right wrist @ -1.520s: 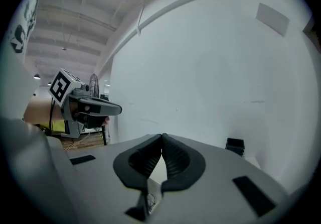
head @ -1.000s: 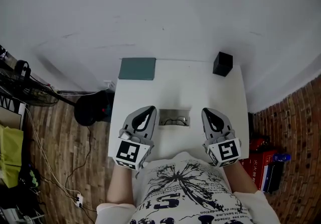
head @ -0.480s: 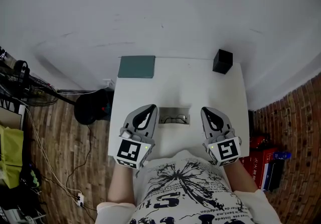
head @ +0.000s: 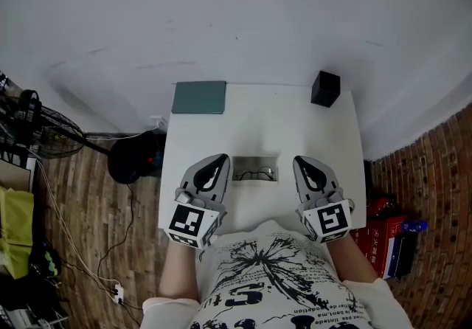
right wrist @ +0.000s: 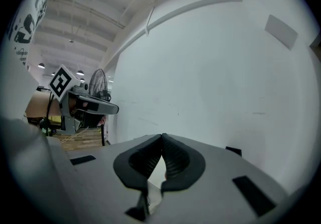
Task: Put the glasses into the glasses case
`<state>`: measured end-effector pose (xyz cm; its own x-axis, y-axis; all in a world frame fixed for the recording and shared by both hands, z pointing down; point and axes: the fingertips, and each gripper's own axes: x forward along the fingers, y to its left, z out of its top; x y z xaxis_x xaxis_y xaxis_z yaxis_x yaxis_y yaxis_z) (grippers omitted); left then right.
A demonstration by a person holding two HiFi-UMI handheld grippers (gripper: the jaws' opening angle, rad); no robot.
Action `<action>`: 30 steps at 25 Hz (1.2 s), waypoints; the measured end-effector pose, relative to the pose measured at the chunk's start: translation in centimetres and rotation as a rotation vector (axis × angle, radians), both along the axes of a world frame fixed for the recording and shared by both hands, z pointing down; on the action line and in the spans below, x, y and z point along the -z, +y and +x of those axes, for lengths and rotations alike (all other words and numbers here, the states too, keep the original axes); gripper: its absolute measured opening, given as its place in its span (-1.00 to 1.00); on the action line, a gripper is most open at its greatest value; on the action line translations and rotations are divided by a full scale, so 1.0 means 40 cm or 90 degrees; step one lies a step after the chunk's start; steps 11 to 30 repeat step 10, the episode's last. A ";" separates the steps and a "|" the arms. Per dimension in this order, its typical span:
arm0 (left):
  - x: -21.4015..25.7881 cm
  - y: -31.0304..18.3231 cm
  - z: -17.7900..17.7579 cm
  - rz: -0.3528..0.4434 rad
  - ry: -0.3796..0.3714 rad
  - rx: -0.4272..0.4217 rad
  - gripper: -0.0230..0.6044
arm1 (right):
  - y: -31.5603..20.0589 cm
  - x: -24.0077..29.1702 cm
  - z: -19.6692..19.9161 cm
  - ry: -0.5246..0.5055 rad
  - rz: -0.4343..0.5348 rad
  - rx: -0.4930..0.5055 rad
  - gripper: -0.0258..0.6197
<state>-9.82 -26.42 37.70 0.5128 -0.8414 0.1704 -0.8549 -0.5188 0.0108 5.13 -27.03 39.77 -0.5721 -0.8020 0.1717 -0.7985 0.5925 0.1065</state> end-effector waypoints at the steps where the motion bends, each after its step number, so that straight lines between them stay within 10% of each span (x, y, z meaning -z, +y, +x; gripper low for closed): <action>1: -0.001 0.001 0.000 0.000 0.000 -0.001 -0.88 | 0.001 0.002 -0.001 0.000 0.002 0.000 -0.88; 30: -0.008 -0.002 -0.005 -0.004 -0.005 -0.003 -0.88 | -0.011 -0.007 0.015 -0.013 -0.015 -0.024 -0.88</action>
